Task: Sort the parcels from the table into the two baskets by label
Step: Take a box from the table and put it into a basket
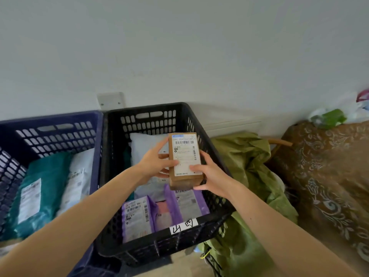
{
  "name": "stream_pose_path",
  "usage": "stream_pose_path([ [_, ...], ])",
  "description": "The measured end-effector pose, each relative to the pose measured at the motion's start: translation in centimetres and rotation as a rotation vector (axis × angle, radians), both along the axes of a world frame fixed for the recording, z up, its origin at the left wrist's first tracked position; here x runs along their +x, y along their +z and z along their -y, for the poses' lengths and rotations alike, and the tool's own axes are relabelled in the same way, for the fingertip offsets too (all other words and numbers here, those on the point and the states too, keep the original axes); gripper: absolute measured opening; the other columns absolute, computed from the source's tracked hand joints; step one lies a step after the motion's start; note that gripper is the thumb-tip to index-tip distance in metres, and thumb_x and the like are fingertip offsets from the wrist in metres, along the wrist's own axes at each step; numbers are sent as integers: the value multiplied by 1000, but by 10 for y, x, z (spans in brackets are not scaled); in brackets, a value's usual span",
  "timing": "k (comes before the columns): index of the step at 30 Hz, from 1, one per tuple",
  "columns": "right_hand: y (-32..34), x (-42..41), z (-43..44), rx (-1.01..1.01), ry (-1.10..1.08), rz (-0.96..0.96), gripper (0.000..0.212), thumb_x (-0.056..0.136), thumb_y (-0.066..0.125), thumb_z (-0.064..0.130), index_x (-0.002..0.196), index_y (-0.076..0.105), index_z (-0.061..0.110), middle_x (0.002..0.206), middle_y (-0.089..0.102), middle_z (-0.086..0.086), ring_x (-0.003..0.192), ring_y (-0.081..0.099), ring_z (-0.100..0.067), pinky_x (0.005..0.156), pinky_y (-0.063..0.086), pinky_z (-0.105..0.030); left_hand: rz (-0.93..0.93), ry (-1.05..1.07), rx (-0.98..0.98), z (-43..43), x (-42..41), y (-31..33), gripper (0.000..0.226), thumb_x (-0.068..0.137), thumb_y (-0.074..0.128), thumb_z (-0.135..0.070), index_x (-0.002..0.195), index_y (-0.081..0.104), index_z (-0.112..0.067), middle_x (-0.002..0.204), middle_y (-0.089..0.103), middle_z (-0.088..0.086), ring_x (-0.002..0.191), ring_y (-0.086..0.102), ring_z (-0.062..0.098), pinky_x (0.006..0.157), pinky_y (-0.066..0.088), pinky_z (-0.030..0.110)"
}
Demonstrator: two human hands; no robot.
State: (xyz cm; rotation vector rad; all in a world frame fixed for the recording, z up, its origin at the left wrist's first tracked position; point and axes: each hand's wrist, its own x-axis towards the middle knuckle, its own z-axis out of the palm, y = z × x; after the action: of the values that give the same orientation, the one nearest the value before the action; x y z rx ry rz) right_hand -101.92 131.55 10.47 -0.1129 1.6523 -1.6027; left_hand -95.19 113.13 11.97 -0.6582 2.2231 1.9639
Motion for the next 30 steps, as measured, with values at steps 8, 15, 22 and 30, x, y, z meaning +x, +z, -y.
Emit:
stream_pose_path([
  [8,-22,-20,4,94,96,112,74,88,65,3,141,29,38,123,60,0,108,60,-25,80,54,-52,127,200,114,-7,-10,-25,91,82,75,-12,150,21,-39,121,61,3,96,68,25,68,61,45],
  [15,-27,-29,9,130,125,159,62,87,58,-6,123,39,41,118,60,-1,106,59,-27,91,49,-61,218,242,63,-8,-11,-28,66,87,71,-14,137,36,-40,100,66,3,77,73,30,68,61,46],
  [22,-30,-33,12,184,180,104,63,86,54,-9,133,48,33,120,62,-3,111,58,-28,88,52,-54,133,355,-46,2,2,-35,40,84,74,-13,113,48,-18,104,70,11,85,72,26,72,61,41],
  [30,-32,-30,15,279,156,-116,55,85,65,-1,134,49,17,125,59,-11,106,61,-25,87,54,-43,154,459,-133,8,31,-44,27,79,79,-14,85,53,-8,100,68,19,85,70,26,74,59,36],
])
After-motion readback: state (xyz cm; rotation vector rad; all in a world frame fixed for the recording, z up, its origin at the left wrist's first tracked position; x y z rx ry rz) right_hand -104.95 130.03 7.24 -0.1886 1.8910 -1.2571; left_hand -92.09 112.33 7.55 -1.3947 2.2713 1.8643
